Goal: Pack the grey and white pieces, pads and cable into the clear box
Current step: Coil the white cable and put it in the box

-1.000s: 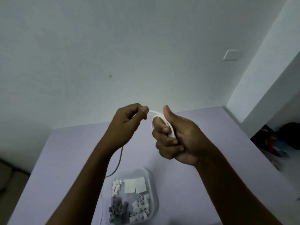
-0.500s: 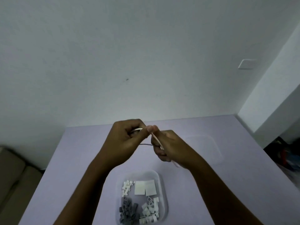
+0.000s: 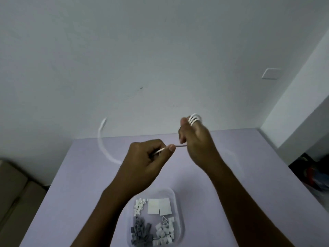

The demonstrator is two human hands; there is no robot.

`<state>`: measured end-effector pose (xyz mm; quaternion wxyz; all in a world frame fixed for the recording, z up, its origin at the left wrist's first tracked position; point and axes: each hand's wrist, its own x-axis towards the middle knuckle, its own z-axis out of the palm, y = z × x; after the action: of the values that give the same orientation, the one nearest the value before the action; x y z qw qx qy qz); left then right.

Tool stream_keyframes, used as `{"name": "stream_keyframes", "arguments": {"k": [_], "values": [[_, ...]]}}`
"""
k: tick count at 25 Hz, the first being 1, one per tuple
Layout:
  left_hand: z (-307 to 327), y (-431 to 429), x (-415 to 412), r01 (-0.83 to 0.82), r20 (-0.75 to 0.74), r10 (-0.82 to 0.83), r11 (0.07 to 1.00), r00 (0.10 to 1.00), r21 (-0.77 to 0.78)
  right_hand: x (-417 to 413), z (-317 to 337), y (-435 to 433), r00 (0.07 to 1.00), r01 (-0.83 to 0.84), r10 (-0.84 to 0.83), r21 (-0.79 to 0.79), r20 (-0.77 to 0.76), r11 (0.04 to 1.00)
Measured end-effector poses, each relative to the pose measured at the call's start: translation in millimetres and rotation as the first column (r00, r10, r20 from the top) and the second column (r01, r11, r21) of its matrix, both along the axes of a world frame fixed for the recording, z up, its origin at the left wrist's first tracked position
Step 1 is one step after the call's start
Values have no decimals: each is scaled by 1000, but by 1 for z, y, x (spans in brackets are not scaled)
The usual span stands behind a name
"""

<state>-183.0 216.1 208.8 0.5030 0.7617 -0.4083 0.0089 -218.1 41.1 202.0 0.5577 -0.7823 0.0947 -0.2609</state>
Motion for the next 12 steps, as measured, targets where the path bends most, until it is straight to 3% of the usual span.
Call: {"name": "stream_keyframes", "arguments": {"k": [2,4,5,7,8,9,10,12], "values": [[12,4,10,-39,46,42,998,998,-56,-9,-11,11,969,-157,148,-29,-199,987],[12,2,22,-110,14,112,986,994,-123,-20,-9,20,810,-422,484,246,-330,873],[8,-2,26,-139,-24,137,979,990,-146,-25,-4,23,698,-515,652,426,-295,744],[-5,-11,25,-129,-120,112,981,986,-146,-31,9,25,582,-580,812,724,48,373],[-13,-16,21,-106,-161,86,988,983,-117,-32,16,23,613,-588,744,782,266,206],[-21,-18,17,-77,-191,63,995,980,-67,-31,22,19,692,-598,581,790,428,131],[-28,-19,13,-38,-208,37,999,978,-4,-28,26,11,769,-605,378,777,515,173],[-36,-16,3,56,-179,-32,990,983,132,-21,27,-9,838,-517,112,712,533,475]]}}
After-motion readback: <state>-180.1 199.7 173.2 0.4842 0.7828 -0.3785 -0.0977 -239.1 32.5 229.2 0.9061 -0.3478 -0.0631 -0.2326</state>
